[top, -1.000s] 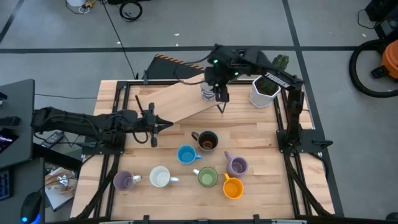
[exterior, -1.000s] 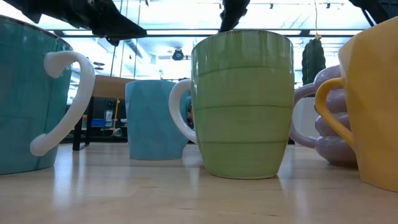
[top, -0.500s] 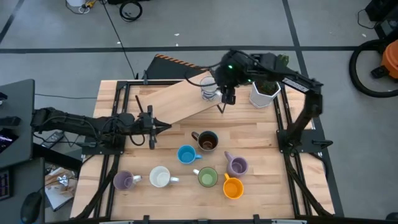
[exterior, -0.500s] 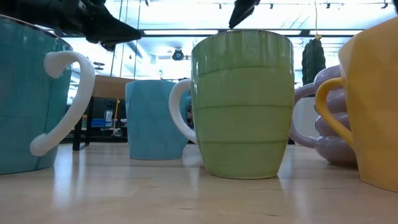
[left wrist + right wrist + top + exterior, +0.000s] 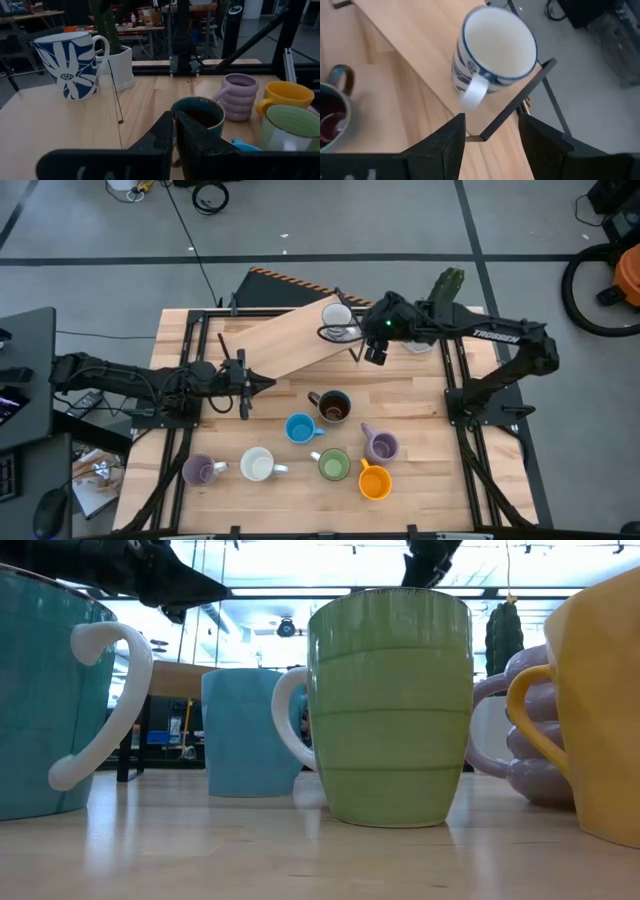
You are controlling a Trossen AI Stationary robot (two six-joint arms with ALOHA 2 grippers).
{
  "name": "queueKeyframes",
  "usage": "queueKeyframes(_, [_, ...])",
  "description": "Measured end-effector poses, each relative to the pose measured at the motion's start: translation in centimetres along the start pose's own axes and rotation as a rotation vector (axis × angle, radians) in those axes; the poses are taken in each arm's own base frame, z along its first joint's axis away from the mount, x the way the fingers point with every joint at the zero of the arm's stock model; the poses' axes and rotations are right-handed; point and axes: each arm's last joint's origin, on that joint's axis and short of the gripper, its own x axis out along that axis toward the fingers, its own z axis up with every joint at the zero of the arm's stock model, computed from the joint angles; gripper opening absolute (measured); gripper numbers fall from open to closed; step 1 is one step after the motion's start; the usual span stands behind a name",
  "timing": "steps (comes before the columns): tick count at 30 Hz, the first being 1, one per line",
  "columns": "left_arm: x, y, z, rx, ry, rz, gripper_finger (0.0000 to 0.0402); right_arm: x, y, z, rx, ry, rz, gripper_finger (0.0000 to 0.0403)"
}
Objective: Place coffee mugs
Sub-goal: Put the pattern white mug on the shelf
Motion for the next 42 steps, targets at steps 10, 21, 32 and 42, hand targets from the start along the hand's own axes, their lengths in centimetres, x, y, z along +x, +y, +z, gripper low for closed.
queueKeyframes(10, [0.0, 0.0, 0.4, -0.009, -0.038, 0.001, 0.0027, 2.8, 1.0, -1.3, 0.079, -0.019, -0.177, 0.0189])
queueKeyframes(21, [0.0, 0.0, 0.5, -0.005, -0.053, 0.001, 0.0027, 4.4, 1.9, -1.8, 0.137, -0.076, -0.172, 0.0189])
queueKeyframes(32, [0.0, 0.0, 0.5, -0.004, -0.053, 0.001, 0.0027, 5.7, 2.9, -1.8, 0.207, -0.186, -0.025, 0.0189])
queueKeyframes(42, [0.0, 0.0, 0.5, -0.004, -0.053, 0.001, 0.0027, 5.6, 4.5, -1.3, 0.218, -0.307, 0.020, 0.0186])
